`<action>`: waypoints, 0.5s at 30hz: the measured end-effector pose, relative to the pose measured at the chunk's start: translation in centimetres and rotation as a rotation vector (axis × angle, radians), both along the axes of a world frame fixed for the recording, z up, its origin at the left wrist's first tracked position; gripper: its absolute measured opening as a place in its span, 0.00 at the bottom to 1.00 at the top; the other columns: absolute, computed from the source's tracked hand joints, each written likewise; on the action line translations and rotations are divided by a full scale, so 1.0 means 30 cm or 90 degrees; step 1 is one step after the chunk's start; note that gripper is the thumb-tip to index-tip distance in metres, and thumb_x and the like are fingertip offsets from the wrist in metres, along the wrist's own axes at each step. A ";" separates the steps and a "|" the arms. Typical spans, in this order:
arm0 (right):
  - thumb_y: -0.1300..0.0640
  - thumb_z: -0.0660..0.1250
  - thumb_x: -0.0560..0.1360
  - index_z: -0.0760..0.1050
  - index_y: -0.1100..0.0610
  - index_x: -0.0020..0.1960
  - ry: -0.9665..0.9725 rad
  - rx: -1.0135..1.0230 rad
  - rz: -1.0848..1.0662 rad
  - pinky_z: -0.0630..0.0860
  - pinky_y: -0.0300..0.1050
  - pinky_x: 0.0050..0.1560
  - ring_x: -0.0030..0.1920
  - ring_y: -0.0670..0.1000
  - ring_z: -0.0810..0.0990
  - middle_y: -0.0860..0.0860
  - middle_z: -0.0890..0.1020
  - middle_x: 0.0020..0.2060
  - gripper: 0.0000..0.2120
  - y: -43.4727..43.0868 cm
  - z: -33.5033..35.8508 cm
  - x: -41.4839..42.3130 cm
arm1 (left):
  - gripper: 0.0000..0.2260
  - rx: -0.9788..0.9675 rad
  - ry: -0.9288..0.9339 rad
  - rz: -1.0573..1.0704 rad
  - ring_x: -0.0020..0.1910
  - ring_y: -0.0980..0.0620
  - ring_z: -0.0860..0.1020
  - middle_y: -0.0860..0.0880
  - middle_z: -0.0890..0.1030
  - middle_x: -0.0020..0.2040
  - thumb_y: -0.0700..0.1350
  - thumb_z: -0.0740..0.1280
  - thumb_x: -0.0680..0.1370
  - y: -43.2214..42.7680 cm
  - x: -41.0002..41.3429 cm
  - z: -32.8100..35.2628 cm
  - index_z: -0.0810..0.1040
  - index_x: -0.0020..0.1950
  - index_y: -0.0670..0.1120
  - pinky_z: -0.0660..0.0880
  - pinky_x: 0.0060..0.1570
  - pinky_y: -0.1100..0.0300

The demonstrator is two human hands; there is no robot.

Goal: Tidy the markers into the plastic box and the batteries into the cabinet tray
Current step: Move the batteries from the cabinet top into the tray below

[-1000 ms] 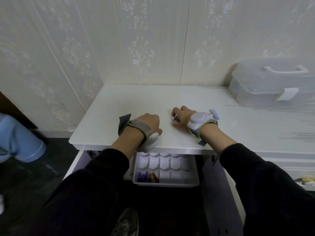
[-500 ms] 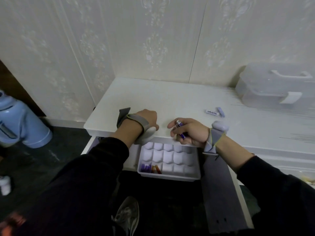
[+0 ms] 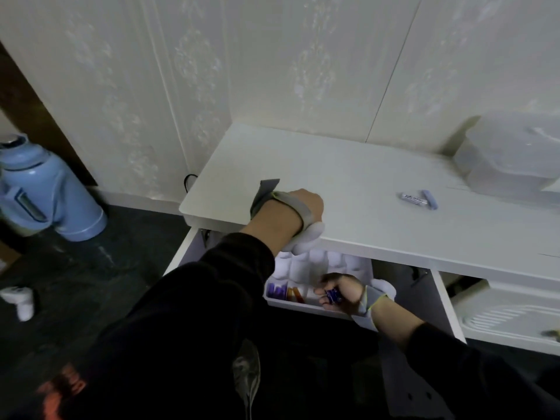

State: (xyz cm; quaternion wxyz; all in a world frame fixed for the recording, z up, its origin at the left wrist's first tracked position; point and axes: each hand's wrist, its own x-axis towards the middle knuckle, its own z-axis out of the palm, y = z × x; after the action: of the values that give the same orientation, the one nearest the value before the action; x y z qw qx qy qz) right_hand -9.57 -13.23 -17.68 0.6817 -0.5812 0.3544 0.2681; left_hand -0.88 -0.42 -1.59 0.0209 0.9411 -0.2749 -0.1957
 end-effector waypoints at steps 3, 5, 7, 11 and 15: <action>0.68 0.48 0.77 0.68 0.57 0.43 0.002 -0.001 -0.075 0.69 0.44 0.36 0.32 0.54 0.69 0.57 0.72 0.35 0.12 0.002 -0.069 0.042 | 0.09 -0.016 -0.024 -0.015 0.31 0.48 0.72 0.48 0.72 0.31 0.44 0.61 0.76 -0.008 0.020 -0.023 0.70 0.36 0.44 0.63 0.29 0.61; 0.68 0.48 0.77 0.66 0.58 0.41 -0.004 0.010 -0.124 0.67 0.45 0.35 0.32 0.55 0.67 0.57 0.69 0.34 0.12 0.006 -0.112 0.067 | 0.12 -0.017 -0.032 -0.019 0.30 0.49 0.71 0.48 0.72 0.30 0.44 0.61 0.76 -0.012 0.036 -0.032 0.67 0.33 0.45 0.62 0.28 0.62; 0.67 0.51 0.78 0.68 0.62 0.41 0.002 0.002 -0.174 0.70 0.47 0.33 0.31 0.57 0.72 0.58 0.72 0.33 0.11 0.003 -0.152 0.085 | 0.11 -0.027 -0.029 -0.028 0.29 0.49 0.71 0.48 0.72 0.30 0.44 0.61 0.75 -0.013 0.054 -0.038 0.67 0.33 0.45 0.62 0.27 0.62; 0.66 0.53 0.79 0.70 0.65 0.39 0.018 -0.023 -0.205 0.72 0.47 0.33 0.31 0.58 0.76 0.59 0.76 0.31 0.12 0.000 -0.206 0.103 | 0.11 -0.044 -0.020 -0.031 0.28 0.49 0.70 0.48 0.71 0.30 0.44 0.62 0.74 -0.005 0.087 -0.060 0.65 0.32 0.45 0.63 0.27 0.63; 0.66 0.53 0.77 0.66 0.64 0.36 0.038 -0.129 -0.164 0.66 0.47 0.35 0.32 0.58 0.69 0.60 0.70 0.33 0.12 0.005 -0.242 0.126 | 0.12 -0.058 -0.023 -0.033 0.27 0.50 0.68 0.49 0.70 0.30 0.43 0.62 0.74 0.003 0.106 -0.081 0.64 0.32 0.45 0.61 0.27 0.63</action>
State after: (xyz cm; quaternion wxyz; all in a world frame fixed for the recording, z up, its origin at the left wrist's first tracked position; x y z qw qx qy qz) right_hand -5.80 -13.09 -24.94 0.6371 -0.5887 0.4715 0.1588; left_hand 2.29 -0.32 -4.02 0.0534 0.9352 -0.3079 -0.1664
